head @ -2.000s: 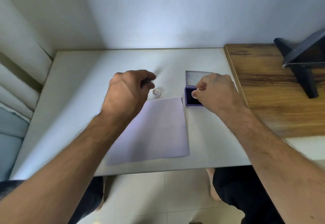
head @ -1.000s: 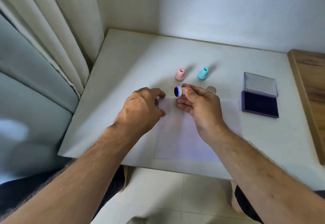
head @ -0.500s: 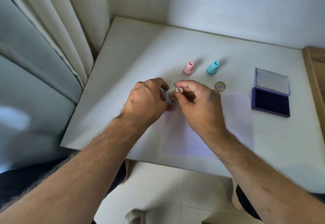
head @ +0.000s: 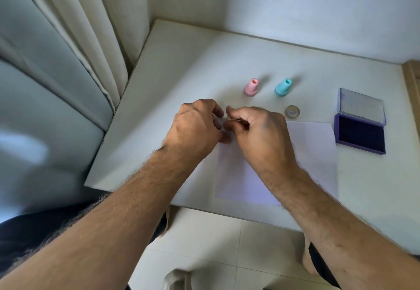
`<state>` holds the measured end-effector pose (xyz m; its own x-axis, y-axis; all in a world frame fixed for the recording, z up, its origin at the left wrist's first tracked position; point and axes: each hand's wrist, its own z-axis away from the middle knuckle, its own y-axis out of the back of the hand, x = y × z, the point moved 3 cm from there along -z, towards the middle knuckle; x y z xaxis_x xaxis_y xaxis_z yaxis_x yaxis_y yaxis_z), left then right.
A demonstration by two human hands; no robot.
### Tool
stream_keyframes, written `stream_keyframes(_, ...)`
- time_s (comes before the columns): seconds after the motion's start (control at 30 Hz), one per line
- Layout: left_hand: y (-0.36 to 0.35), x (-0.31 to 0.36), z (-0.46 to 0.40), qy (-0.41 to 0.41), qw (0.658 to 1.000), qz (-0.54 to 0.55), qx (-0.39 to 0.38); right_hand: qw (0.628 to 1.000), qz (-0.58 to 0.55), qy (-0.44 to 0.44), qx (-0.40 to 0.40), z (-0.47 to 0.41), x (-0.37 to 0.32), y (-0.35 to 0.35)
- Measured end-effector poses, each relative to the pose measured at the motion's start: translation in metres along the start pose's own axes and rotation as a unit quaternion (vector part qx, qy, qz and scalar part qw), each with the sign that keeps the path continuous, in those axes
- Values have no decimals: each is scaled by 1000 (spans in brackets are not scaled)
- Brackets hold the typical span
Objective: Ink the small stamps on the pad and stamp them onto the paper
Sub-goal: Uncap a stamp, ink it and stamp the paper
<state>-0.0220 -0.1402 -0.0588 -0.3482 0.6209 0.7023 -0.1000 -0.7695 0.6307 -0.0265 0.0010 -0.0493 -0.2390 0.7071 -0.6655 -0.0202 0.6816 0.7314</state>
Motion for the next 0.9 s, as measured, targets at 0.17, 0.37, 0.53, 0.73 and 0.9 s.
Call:
stream_keyframes(0.17,1,1,0,11,1000,-7,-2,999,20,24,-15,-3,-3,8)
stream_keyframes(0.37,3,4,1,6,1000,-15,-4,997,54,24,-43,-12,-2,3)
stream_keyframes(0.53,2,4,0,1,1000,-25,-12,999,0,-48,-18,-11,4,6)
stream_keyframes(0.73,2,4,-2,-8,1000,-25,-12,997,-33,-71,-15,-12,6,7)
stream_keyframes(0.9,1,4,-3,-6,999,-32,-15,998,-32,-54,-25,-11,4,6)
